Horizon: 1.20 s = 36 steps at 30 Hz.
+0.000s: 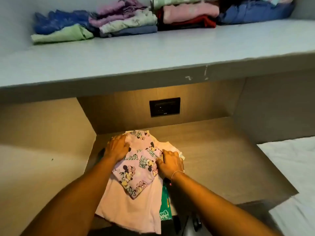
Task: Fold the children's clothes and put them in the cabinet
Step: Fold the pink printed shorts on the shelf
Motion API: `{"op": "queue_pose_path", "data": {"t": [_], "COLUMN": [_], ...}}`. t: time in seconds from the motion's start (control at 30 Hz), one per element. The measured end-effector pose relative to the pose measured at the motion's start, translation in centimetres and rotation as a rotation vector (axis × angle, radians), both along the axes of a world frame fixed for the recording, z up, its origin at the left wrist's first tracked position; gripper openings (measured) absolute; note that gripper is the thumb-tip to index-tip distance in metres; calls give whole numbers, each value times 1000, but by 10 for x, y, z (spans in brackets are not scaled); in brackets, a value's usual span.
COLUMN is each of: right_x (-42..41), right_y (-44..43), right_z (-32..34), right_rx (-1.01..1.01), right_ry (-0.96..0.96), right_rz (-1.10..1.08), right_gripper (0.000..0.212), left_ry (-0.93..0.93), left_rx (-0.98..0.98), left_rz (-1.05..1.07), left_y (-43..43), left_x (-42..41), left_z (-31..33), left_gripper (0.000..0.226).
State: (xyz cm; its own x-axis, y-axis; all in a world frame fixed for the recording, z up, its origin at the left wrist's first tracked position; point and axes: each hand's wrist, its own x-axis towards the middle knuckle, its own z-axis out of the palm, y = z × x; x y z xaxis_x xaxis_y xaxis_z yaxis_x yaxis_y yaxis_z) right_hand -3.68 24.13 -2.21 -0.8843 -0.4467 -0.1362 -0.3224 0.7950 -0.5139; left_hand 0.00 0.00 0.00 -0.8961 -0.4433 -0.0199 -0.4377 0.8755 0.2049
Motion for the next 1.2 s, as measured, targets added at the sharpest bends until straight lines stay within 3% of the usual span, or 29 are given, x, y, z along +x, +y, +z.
{"op": "queue_pose_path", "data": {"t": [0.27, 0.4, 0.57, 0.73, 0.83, 0.97, 1.07, 1.2], "right_x": [-7, -4, -2, 0, 9, 14, 0, -25], "right_y": [-10, -9, -2, 8, 21, 53, 97, 173], "right_z": [-17, -27, -25, -10, 5, 31, 41, 34], "right_rx": [66, 7, -6, -30, -259, -656, -759, -850], "right_ry": [78, 100, 136, 194, 166, -91, -164, -251], "right_rz": [-91, -115, -81, -78, -110, -257, -313, -487], "right_gripper": [38, 34, 34, 32, 24, 15, 10, 5], "left_ry": [-205, -273, 150, 539, 674, 765, 643, 414], "left_rx": [135, -50, -65, 171, 225, 269, 274, 119], "left_rz": [33, 10, -23, 103, 169, 93, -89, -389], "left_y": [-23, -26, -29, -14, 7, 61, 114, 200], "left_x": [-66, -80, -69, -33, -21, -36, -76, -145], "left_z": [-2, -8, -10, 3, 29, 89, 121, 118], "left_gripper": [54, 51, 28, 28, 28, 15, 19, 32]}}
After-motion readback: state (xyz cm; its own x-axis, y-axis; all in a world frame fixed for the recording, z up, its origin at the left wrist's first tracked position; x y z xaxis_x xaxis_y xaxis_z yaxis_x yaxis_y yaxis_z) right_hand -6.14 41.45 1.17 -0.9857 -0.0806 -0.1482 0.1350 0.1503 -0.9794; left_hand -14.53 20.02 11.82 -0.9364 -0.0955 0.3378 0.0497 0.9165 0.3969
